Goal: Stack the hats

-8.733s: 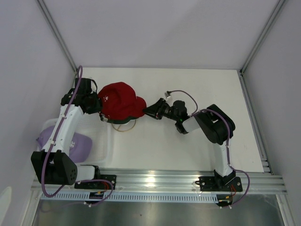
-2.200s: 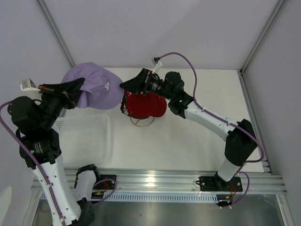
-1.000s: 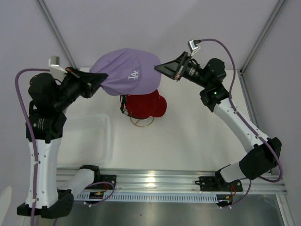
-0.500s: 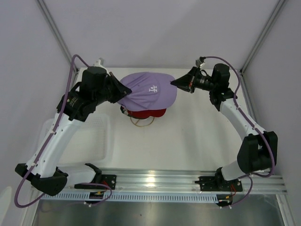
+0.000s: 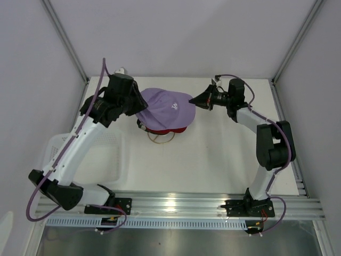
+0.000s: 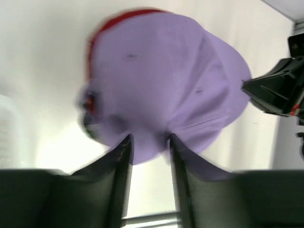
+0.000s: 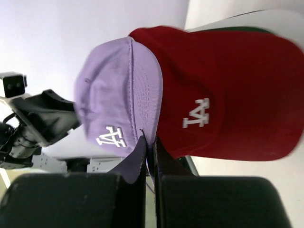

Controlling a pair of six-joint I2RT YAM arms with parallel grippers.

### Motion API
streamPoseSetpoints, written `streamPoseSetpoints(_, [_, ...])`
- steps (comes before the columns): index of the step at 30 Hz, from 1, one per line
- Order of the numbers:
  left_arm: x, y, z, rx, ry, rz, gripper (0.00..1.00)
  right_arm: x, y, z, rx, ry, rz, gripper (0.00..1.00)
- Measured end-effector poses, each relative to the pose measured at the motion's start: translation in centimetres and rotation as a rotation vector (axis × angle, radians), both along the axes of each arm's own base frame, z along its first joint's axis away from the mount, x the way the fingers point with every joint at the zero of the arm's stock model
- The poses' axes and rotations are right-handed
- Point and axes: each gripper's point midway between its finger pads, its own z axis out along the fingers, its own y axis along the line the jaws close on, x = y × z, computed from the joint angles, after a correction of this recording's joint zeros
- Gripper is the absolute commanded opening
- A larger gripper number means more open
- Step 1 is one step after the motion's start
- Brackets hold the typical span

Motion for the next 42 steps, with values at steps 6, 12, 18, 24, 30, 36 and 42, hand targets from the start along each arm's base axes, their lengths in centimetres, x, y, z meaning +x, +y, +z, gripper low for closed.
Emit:
streamPoseSetpoints(6, [-1.1,10.2,5.8,-0.019,-0.183,0.225,0.86,1.7,-1.9,-3.1,-0.009,0.038,-0.042,0.0])
streamPoseSetpoints(12, [-5.8,14.7,10.1,-0.097,-0.399,0.321,0.65,2.1,-1.9,-3.5,-0.003,0.016,-0.037,0.0])
streamPoseSetpoints(18, [-1.2,10.0,1.8,-0.214,-0.187,0.123,0.43,1.9,-1.4,-3.8,-0.011,0.005,-0.026,0.0])
streamPoseSetpoints(24, [1.1,5.7,-6.4,-0.241,0.094,0.008,0.38,1.8,-1.1,-3.8,-0.014,0.0,-0.022,0.0])
streamPoseSetpoints(30, [1.6,4.2,-5.2,-0.257,0.06,-0.046,0.38,1.8,-1.1,-4.0,-0.021,-0.006,-0.023,0.0])
streamPoseSetpoints(36, [2.5,2.7,-5.2,-0.245,0.059,-0.081,0.36,1.8,-1.0,-4.0,-0.022,-0.008,-0.022,0.0])
streamPoseSetpoints(42, [3.4,2.9,-7.9,-0.193,0.132,-0.047,0.14,1.8,-1.0,-3.9,-0.021,-0.01,-0.02,0.0])
